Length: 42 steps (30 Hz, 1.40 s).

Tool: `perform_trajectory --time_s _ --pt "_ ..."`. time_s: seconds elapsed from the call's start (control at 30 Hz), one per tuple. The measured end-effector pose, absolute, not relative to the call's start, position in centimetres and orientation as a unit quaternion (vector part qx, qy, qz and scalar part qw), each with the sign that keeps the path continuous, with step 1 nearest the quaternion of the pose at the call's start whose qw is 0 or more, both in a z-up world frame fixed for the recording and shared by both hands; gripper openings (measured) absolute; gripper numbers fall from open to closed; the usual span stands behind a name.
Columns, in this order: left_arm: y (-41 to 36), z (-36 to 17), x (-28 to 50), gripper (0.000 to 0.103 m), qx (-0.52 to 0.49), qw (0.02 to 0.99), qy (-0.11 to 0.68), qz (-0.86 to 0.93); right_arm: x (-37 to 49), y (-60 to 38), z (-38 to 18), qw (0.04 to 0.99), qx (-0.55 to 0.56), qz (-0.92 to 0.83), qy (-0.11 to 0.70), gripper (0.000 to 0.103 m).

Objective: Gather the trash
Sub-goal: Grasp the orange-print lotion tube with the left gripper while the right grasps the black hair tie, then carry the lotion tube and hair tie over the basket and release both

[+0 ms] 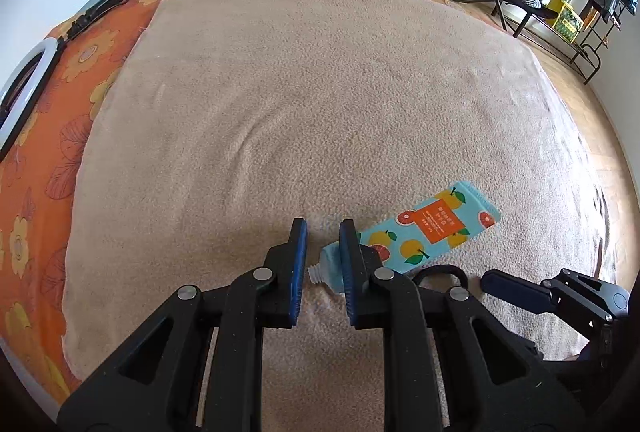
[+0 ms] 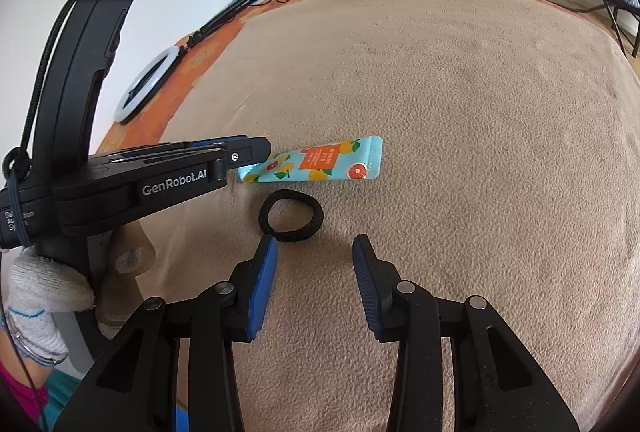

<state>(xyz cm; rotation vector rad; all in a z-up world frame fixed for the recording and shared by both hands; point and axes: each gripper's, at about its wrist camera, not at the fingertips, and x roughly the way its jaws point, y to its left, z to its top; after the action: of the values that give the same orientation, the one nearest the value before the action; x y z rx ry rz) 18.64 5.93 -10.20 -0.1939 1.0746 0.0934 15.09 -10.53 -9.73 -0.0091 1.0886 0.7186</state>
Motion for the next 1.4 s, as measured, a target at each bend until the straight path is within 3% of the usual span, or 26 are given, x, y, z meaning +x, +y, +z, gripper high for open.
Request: perform_trajectory --time_s 0.23,0.33,0.37,0.43,0.47,0.53,0.57,0.97,1.1,1.4 --pt "8.1 -10.8 16.9 0.015 -0.096 0.847 0.519 0.056 14.7 -8.9 -9.9 0.808 -0.043 0.326 0.489 0.034" --pt "8.5 -10.1 16.4 0.015 -0.100 0.851 0.513 0.052 14.4 -8.3 -10.0 0.812 -0.069 0.328 0.478 0.019" --pt "8.7 -9.9 16.3 0.015 -0.104 0.852 0.511 0.048 14.3 -8.1 -10.1 0.814 -0.082 0.325 0.474 0.008" --pt "8.8 -9.5 16.3 0.016 -0.109 0.855 0.505 0.045 14.2 -8.0 -10.1 0.817 -0.095 0.328 0.465 0.006" --pt "8.7 -9.4 16.4 0.020 -0.112 0.856 0.504 0.041 14.2 -8.0 -10.1 0.818 -0.098 0.328 0.463 0.005" --pt "8.4 -9.2 16.6 0.057 -0.120 0.856 0.502 0.030 14.4 -8.3 -10.0 0.818 -0.096 0.326 0.463 0.004" --pt "8.1 -9.0 16.7 0.059 -0.121 0.859 0.496 0.027 14.5 -8.4 -9.9 0.818 -0.092 0.325 0.465 0.004" --pt "3.9 -10.9 19.5 0.059 -0.039 0.853 0.520 0.021 16.1 -11.6 -8.1 0.833 -0.046 0.306 0.459 0.004" --pt "3.9 -10.8 19.6 0.038 -0.042 0.856 0.514 0.024 16.3 -12.1 -8.1 0.833 -0.046 0.304 0.460 0.004" --pt "3.7 -9.3 18.2 0.037 -0.045 0.868 0.494 0.032 16.3 -12.7 -7.7 0.838 -0.046 0.301 0.454 0.004"
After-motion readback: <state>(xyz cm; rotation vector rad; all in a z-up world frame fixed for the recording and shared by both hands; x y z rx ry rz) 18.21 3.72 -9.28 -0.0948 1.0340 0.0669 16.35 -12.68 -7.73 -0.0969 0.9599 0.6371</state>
